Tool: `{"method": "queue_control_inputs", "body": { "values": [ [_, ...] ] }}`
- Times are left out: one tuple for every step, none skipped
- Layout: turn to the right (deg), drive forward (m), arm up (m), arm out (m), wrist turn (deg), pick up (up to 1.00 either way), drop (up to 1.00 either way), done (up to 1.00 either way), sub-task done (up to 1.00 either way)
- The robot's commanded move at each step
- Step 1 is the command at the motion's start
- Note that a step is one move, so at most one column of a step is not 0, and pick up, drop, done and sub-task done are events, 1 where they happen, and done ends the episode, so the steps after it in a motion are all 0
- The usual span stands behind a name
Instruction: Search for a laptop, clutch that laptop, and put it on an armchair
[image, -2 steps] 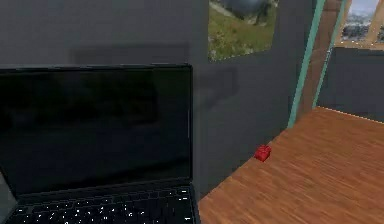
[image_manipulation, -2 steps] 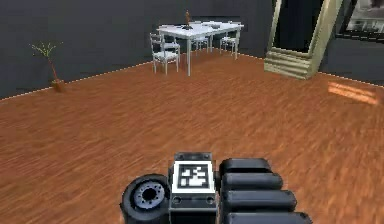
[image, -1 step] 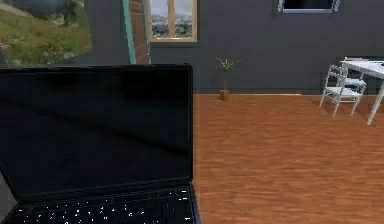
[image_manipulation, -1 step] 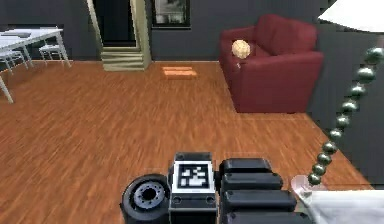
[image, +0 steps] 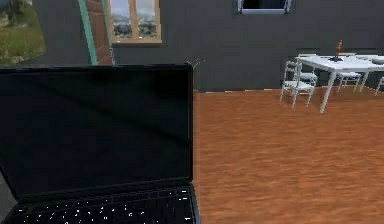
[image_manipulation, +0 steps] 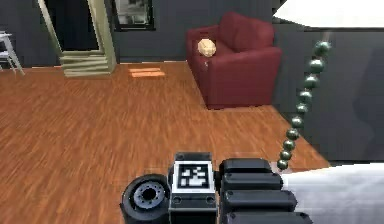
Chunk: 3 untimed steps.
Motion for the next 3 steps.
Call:
{"method": "queue_control_inputs", "body": {
  "values": [
    [-45.0,0.00,0.00,0.00,0.0,0.00,0.00,0.00,0.00],
    [-45.0,0.00,0.00,0.00,0.0,0.00,0.00,0.00,0.00],
    [-15.0,0.00,0.00,0.00,0.0,0.00,0.00,0.00,0.00]
  ]
}}
